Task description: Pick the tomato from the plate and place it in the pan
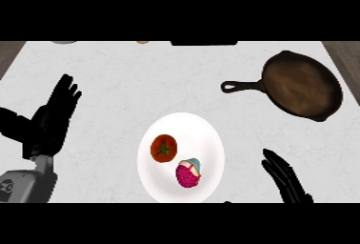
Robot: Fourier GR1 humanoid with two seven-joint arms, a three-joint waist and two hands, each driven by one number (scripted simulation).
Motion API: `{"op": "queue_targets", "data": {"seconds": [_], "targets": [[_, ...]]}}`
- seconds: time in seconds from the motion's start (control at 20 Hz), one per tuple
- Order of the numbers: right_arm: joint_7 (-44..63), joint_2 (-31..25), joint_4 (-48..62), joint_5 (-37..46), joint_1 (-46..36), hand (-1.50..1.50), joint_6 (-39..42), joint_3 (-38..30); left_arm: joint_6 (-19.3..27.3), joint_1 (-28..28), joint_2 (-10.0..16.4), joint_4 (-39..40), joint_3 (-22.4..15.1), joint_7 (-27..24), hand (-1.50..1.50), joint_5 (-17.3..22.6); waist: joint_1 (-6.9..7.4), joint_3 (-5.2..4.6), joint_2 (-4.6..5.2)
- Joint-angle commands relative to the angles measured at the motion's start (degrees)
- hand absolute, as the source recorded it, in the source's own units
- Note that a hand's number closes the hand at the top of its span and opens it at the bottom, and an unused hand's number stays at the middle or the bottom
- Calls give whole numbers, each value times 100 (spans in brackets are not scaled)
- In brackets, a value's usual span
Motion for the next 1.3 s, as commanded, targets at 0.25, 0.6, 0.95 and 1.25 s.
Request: {"op": "queue_targets", "data": {"seconds": [0.25,0.6,0.95,1.25], "targets": [[2980,191,-509,2820,-905,-150,1728,370,117,-121,-122,-203,-182,209,0,-218,126,-14,17],[4527,754,-174,3644,-1814,-150,4011,1011,-19,-83,-170,-21,-92,44,0,-171,156,-11,24],[6546,972,-69,3086,-2871,-150,5412,1913,-44,-23,-263,-1,-109,36,0,-290,122,3,13],[7264,976,538,3297,-3478,-150,5550,2263,-448,83,-122,-56,255,26,0,-49,122,4,8]]}}
